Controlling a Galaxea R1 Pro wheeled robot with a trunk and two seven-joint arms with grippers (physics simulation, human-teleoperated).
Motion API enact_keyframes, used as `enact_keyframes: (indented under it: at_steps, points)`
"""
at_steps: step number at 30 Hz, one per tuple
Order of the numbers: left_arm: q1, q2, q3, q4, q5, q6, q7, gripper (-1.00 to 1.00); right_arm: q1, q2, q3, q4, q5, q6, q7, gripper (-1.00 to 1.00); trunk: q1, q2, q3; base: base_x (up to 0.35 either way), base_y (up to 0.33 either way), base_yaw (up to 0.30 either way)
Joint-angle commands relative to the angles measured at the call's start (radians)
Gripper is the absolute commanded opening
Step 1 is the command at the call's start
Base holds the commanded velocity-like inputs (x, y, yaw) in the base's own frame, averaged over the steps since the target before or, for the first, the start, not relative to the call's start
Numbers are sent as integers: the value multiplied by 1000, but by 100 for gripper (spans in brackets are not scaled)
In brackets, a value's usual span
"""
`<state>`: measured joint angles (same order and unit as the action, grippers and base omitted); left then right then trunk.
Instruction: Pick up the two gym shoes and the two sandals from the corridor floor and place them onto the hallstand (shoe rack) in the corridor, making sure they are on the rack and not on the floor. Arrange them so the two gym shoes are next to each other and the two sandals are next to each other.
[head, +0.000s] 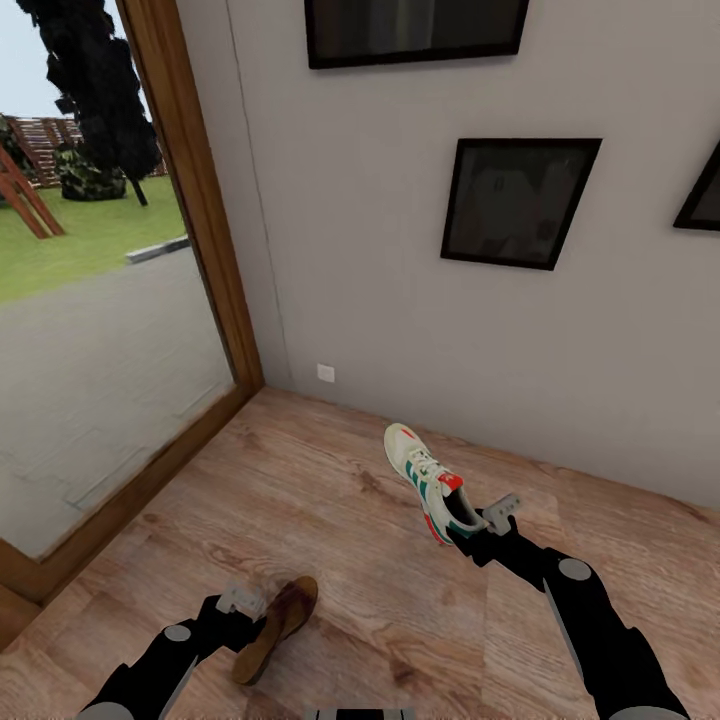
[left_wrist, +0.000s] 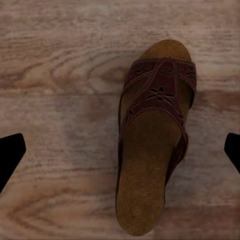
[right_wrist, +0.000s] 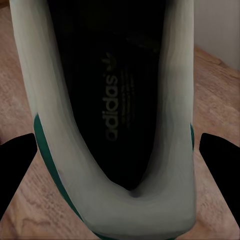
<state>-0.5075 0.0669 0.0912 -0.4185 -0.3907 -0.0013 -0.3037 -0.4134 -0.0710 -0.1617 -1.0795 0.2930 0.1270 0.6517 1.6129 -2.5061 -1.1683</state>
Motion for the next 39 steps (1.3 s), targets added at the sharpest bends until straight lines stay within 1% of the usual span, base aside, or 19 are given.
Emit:
enact_keyframes:
  at_steps: [1,3,9,26,32,39]
  points:
    - [0,-1,8,-1,-9,-2,-7,100,-1,0,-2,-2,3,5,6,-100,0,-1,-5,0,0,-13]
    - [0,-1,8,-1,-10,-15,-6,100,-1,0,-2,-2,3,5,6,-100,1,-1,-13,0,0,-8]
    - [-1,-4,9,2,-9,-92,-2,100,0,0,-2,-2,3,5,6,-100,4,-3,-39,0,0,-2]
    - [-2,-4,10,-2,-7,-104,0,100,0,0,-2,-2,3,5,6,-100,11,-6,-130,0,0,0]
    - [-2,-4,17,-5,-6,-129,0,100,0,0,-1,-2,3,5,6,-100,14,-8,-163,0,0,0]
    - [-2,-2,21,-6,-5,-136,0,100,-1,0,-1,-2,3,5,6,-100,17,-10,-201,0,0,0]
